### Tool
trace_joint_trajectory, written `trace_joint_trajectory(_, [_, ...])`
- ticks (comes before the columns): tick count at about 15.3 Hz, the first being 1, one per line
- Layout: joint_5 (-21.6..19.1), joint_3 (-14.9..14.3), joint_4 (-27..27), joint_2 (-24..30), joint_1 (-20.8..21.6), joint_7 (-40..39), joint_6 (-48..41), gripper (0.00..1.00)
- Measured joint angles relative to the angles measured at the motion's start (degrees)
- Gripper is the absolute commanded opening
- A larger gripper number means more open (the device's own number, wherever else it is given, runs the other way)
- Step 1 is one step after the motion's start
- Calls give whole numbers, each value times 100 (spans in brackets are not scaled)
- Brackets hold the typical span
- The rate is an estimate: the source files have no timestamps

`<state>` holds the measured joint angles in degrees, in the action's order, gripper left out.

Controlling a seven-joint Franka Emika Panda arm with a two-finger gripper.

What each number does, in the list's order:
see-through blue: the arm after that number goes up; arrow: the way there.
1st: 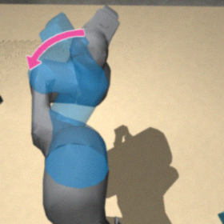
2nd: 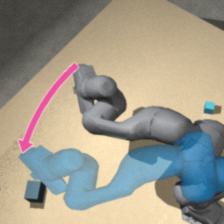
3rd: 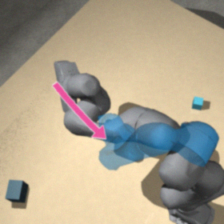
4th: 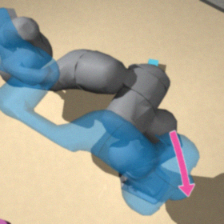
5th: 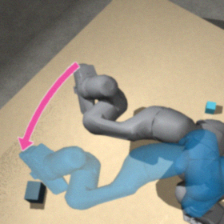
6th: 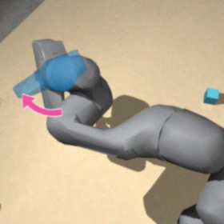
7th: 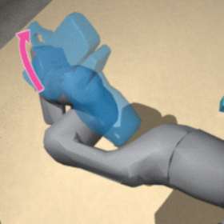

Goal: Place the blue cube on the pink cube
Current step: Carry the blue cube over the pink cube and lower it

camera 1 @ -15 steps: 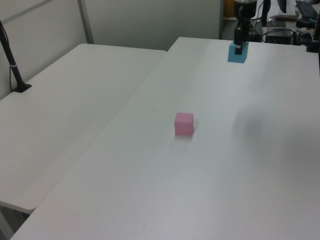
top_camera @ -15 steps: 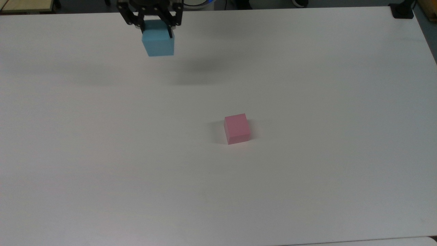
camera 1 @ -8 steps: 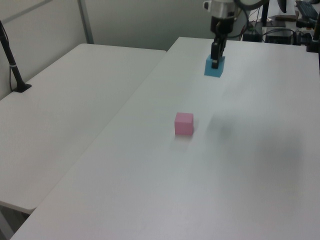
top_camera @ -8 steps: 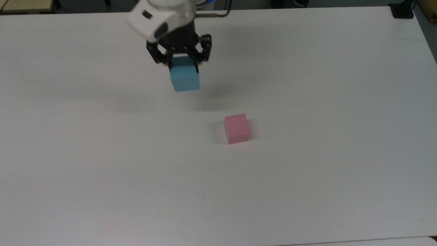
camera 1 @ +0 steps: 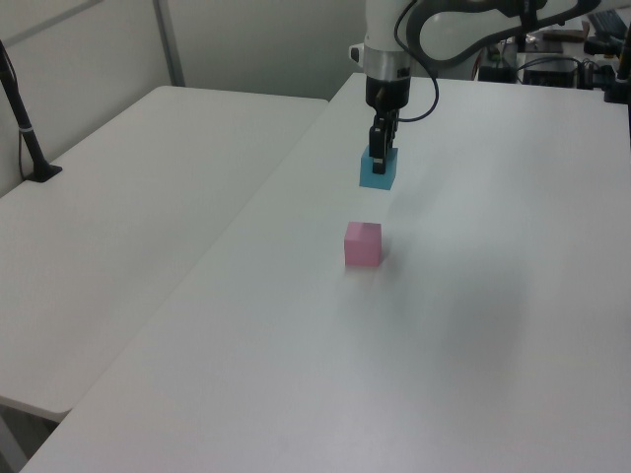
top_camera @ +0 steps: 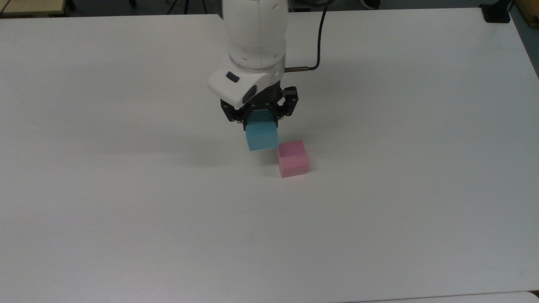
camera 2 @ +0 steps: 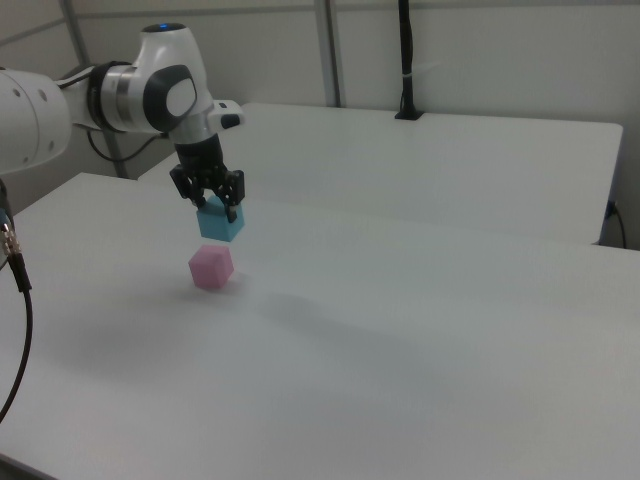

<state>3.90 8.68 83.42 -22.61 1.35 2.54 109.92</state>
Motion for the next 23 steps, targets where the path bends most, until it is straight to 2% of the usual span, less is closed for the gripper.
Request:
trace_joint_trajectory(9, [1,0,-494,2,279,301,1,39])
trace_joint_trajectory(12, [22,5,-502,-11,462,488,1,39])
trace_joint_trajectory(14, [202,5,-425,-40,568,601,0,38])
trace_joint_trajectory(18, [272,3,-224,-88,601,621,0,38])
trace_joint_trajectory(20, [344,2,-61,-93,601,624,16,35])
trace_joint_trajectory(23, [395,-7,223,-114,600,626,300,35])
